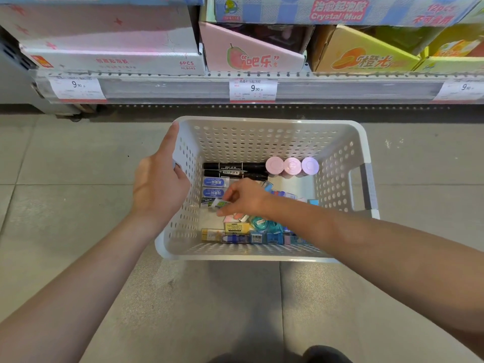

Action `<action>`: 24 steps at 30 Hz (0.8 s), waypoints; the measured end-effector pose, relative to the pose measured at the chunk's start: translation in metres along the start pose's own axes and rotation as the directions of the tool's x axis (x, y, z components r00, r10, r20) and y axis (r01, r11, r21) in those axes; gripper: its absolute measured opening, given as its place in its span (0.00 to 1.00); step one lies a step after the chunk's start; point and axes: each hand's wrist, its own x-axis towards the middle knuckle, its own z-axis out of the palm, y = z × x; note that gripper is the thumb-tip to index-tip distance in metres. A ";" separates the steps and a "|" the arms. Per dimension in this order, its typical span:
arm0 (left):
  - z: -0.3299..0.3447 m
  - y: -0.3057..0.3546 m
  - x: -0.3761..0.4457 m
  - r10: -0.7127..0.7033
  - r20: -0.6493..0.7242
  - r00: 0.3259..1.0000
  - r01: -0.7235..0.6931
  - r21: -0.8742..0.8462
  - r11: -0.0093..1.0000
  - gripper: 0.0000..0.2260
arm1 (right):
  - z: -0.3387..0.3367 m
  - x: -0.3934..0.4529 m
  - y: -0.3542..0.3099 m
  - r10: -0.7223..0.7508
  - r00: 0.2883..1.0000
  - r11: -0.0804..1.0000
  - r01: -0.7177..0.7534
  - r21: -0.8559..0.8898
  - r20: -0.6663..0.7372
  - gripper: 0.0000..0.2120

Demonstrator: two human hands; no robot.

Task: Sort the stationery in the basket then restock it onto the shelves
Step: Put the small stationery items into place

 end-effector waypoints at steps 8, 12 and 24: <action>0.000 0.000 -0.001 -0.006 -0.014 1.000 0.006 0.014 1.000 0.33 | 0.026 0.011 -0.006 -0.044 0.995 0.883 -0.002 -0.469 -0.088 0.19; 0.000 0.002 -0.001 -0.002 -0.013 1.000 0.003 0.013 1.000 0.32 | 0.031 0.013 -0.007 -0.049 0.994 0.860 -0.010 -0.510 -0.102 0.20; 0.001 -0.002 0.000 0.011 -0.006 1.000 -0.011 -0.022 1.000 0.32 | 0.038 0.011 -0.002 -0.116 0.976 0.819 -0.013 -0.574 -0.186 0.13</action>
